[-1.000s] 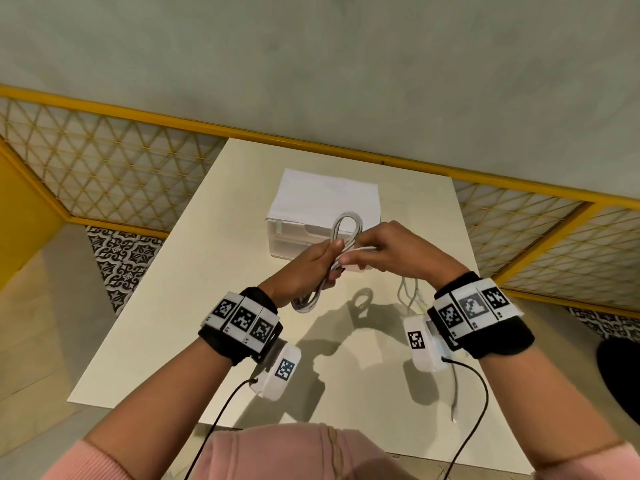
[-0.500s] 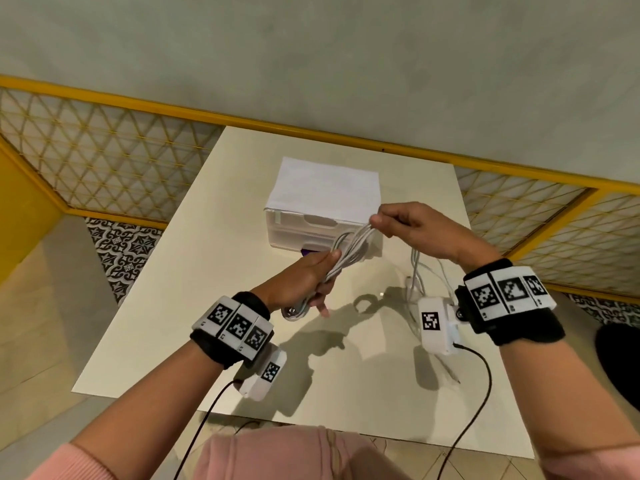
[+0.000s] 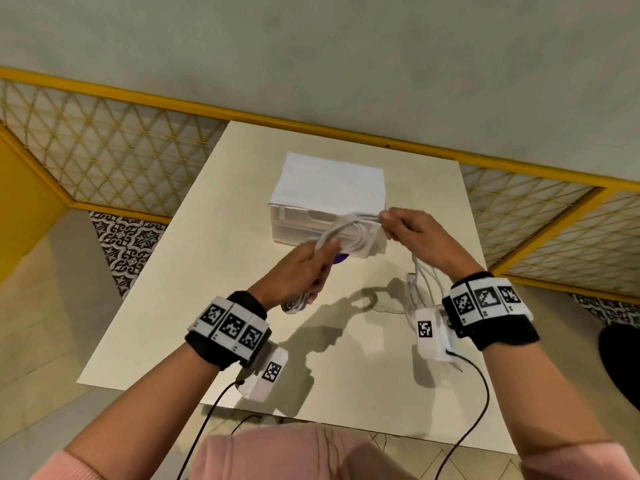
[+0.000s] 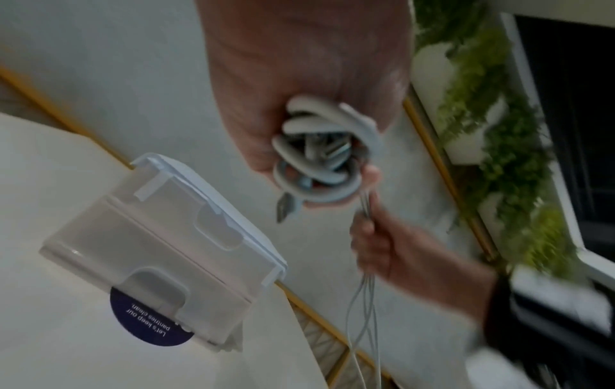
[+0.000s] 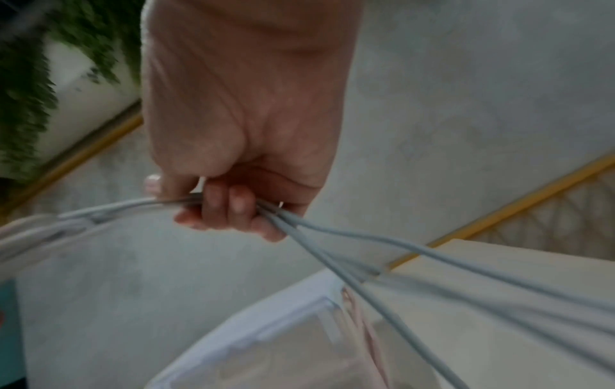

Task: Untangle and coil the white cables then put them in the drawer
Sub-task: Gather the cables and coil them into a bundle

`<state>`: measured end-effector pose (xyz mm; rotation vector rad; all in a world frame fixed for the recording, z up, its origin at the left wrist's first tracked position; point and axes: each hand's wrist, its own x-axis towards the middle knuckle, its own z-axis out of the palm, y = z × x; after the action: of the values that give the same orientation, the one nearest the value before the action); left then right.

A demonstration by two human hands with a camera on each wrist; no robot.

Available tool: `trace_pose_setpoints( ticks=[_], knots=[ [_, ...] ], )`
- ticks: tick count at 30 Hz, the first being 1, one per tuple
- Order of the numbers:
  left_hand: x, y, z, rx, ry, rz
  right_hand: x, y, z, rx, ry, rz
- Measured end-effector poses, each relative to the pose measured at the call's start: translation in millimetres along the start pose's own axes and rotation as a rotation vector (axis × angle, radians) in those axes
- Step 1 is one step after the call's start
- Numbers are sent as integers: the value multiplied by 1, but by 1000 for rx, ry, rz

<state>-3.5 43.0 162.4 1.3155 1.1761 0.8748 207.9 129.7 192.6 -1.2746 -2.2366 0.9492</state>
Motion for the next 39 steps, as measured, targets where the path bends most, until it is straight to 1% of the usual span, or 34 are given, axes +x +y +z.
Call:
trace_pose_setpoints(
  ticks=[3, 5, 7, 9, 11, 13, 17, 20, 22, 24, 27, 30, 33, 36, 39],
  knots=[
    [5, -1, -7, -80, 182, 16, -14, 18, 31, 74, 53, 54],
    [8, -4, -1, -80, 229, 16, -24, 16, 58, 87, 22, 76],
    [11, -9, 8, -80, 217, 21, -28, 2, 78, 82, -29, 84],
    [12, -12, 17, -75, 166, 44, -25, -10, 88, 85, -45, 61],
    [12, -11, 21, -76, 126, 43, -20, -16, 86, 46, -42, 62],
    [14, -10, 21, -68, 110, -3, -17, -17, 81, 12, -50, 73],
    [17, -10, 22, -45, 105, -6, -15, -20, 77, -53, -47, 42],
    [19, -11, 21, -33, 146, -51, -11, -22, 76, -81, -75, 63],
    [22, -16, 19, -43, 163, -73, -10, -24, 73, -74, -114, 90],
    [25, -21, 18, -54, 159, -63, -9, -27, 71, -62, -171, 114],
    [27, -25, 20, -132, 140, -55, -6, -31, 73, -68, -329, 183],
    [28, -25, 19, -170, 77, -61, -4, -31, 76, -116, -449, 282],
    [27, -28, 17, -183, 30, -45, -2, -32, 73, -147, -478, 293],
    [30, -27, 19, -231, 100, -46, 0, -35, 74, -144, -448, 282],
    [31, -23, 24, -254, 186, -14, 3, -34, 75, -143, -416, 277]
  ],
)
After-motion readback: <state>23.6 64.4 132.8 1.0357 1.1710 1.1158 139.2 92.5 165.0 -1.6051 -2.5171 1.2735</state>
